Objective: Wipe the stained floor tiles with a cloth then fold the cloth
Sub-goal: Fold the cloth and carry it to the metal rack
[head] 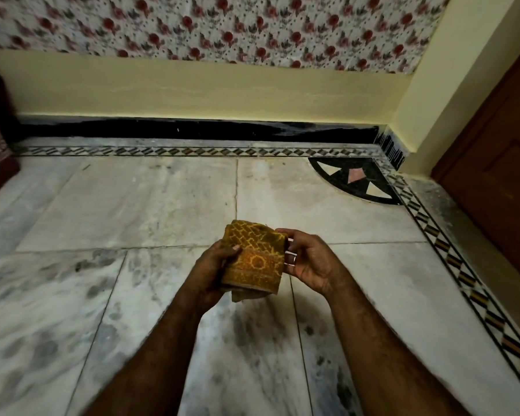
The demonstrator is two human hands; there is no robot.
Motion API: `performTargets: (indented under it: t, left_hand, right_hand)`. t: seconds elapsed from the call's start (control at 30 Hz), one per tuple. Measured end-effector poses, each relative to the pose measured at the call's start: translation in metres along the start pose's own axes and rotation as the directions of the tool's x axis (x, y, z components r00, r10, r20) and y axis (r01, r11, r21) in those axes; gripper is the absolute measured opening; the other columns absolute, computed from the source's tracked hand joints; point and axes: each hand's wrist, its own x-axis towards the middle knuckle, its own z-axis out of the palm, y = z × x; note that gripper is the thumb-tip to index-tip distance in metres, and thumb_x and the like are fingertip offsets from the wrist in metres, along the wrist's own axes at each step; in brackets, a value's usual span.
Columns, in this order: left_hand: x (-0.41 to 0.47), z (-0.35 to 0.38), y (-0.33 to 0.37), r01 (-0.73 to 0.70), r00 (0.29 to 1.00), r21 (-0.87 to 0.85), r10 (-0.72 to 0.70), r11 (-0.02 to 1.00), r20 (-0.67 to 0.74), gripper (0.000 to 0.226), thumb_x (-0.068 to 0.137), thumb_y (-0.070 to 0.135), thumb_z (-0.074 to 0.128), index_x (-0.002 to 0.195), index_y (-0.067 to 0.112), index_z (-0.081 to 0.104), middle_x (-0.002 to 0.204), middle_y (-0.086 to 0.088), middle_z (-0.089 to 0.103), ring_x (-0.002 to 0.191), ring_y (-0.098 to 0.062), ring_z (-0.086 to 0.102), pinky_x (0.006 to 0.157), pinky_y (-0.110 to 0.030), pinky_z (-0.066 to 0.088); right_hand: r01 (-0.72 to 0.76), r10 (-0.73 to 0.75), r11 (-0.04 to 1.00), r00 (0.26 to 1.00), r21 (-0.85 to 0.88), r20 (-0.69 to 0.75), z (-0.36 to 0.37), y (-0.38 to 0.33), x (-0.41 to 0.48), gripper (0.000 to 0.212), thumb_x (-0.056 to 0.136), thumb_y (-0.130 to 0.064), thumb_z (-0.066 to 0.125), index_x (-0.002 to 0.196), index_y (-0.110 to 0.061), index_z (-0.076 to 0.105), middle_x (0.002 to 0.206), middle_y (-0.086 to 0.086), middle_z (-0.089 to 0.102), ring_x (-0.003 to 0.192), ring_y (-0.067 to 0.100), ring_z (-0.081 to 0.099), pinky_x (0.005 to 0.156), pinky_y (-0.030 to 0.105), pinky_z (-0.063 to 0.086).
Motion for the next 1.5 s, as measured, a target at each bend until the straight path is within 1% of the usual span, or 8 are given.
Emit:
performTargets:
  t: [0.4, 0.53, 0.83, 1.0, 1.1, 1.2, 1.37, 1.5]
  left_hand:
    - [0.002, -0.005, 0.019, 0.001, 0.998, -0.063, -0.005, 0.998, -0.070, 0.041, 0.092, 0.020, 0.065, 0.129, 0.003, 0.062, 0.121, -0.021, 0.071, 0.106, -0.038, 0.071, 0.078, -0.045, 0.062]
    - [0.004, -0.006, 0.030, 0.037, 0.997, -0.157, -0.047, 0.987, -0.061, 0.031, 0.097, 0.030, 0.058, 0.114, 0.005, 0.066, 0.091, -0.014, 0.077, 0.079, -0.031, 0.076, 0.058, -0.037, 0.060]
    - [0.004, -0.022, 0.039, 0.047, 0.999, -0.247, -0.048, 0.968, -0.002, 0.080, 0.090, 0.066, 0.052, 0.135, 0.000, 0.058, 0.130, -0.026, 0.065, 0.111, -0.043, 0.067, 0.083, -0.048, 0.060]
    - [0.004, -0.028, 0.039, 0.045, 0.998, -0.309, -0.028, 0.950, 0.059, 0.088, 0.086, 0.068, 0.059, 0.142, 0.001, 0.050, 0.138, -0.027, 0.058, 0.124, -0.047, 0.059, 0.098, -0.058, 0.051]
    - [0.005, -0.032, 0.037, 0.084, 0.992, -0.348, -0.044, 0.934, 0.121, 0.089, 0.088, 0.072, 0.053, 0.139, 0.000, 0.053, 0.135, -0.025, 0.061, 0.119, -0.042, 0.062, 0.099, -0.052, 0.052]
    - [0.008, -0.034, 0.036, 0.106, 0.984, -0.349, -0.047, 0.931, 0.173, 0.084, 0.091, 0.073, 0.047, 0.134, 0.003, 0.061, 0.129, -0.022, 0.066, 0.114, -0.039, 0.065, 0.099, -0.050, 0.053]
    - [0.009, -0.021, 0.031, 0.033, 0.997, -0.182, -0.018, 0.983, 0.080, 0.043, 0.091, 0.049, 0.058, 0.108, 0.016, 0.079, 0.119, -0.015, 0.071, 0.104, -0.034, 0.071, 0.087, -0.049, 0.058]
    - [0.006, -0.021, 0.030, 0.080, 0.994, -0.138, -0.069, 0.987, 0.079, 0.064, 0.086, 0.063, 0.057, 0.122, 0.013, 0.073, 0.125, -0.018, 0.070, 0.115, -0.038, 0.067, 0.100, -0.057, 0.051]
  right_hand:
    - [0.126, -0.126, 0.989, 0.992, -0.078, 0.007, 0.013, -0.007, 0.010, 0.049, 0.092, 0.022, 0.039, 0.125, -0.013, 0.052, 0.107, 0.022, 0.068, 0.092, 0.032, 0.068, 0.077, 0.042, 0.064]
    - [0.314, -0.297, 0.858, 0.949, -0.405, 0.107, 0.020, -0.006, 0.010, 0.050, 0.083, 0.028, 0.047, 0.109, -0.008, 0.069, 0.120, 0.017, 0.068, 0.097, 0.025, 0.070, 0.073, 0.032, 0.061]
    - [0.395, -0.412, 0.675, 0.903, -0.623, 0.127, 0.025, -0.011, 0.018, 0.031, 0.081, 0.004, 0.076, 0.101, -0.020, 0.080, 0.140, 0.002, 0.057, 0.124, 0.021, 0.061, 0.100, 0.040, 0.054]
    - [0.422, -0.370, 0.564, 0.897, -0.710, 0.240, 0.043, -0.028, 0.015, 0.020, 0.084, 0.000, 0.073, 0.096, -0.015, 0.081, 0.142, -0.004, 0.056, 0.128, 0.010, 0.055, 0.093, 0.033, 0.056]
    - [0.398, -0.371, 0.709, 0.913, -0.582, 0.173, 0.058, -0.033, 0.015, 0.014, 0.096, -0.008, 0.064, 0.101, -0.012, 0.076, 0.116, 0.002, 0.072, 0.105, 0.017, 0.068, 0.085, 0.032, 0.058]
    - [0.259, -0.325, 0.913, 0.929, -0.317, -0.178, 0.073, -0.031, 0.027, 0.022, 0.101, -0.012, 0.051, 0.094, -0.007, 0.071, 0.088, 0.009, 0.071, 0.080, 0.024, 0.063, 0.067, 0.035, 0.051]
    - [0.111, -0.154, 0.984, 0.921, -0.138, -0.357, 0.067, -0.014, 0.042, 0.017, 0.098, -0.008, 0.057, 0.097, -0.003, 0.073, 0.103, 0.021, 0.075, 0.093, 0.036, 0.071, 0.087, 0.054, 0.058]
    - [0.058, -0.084, 0.994, 0.939, -0.087, -0.334, 0.060, -0.013, 0.040, 0.005, 0.088, 0.005, 0.068, 0.083, 0.003, 0.069, 0.092, 0.022, 0.070, 0.086, 0.033, 0.067, 0.082, 0.047, 0.057]
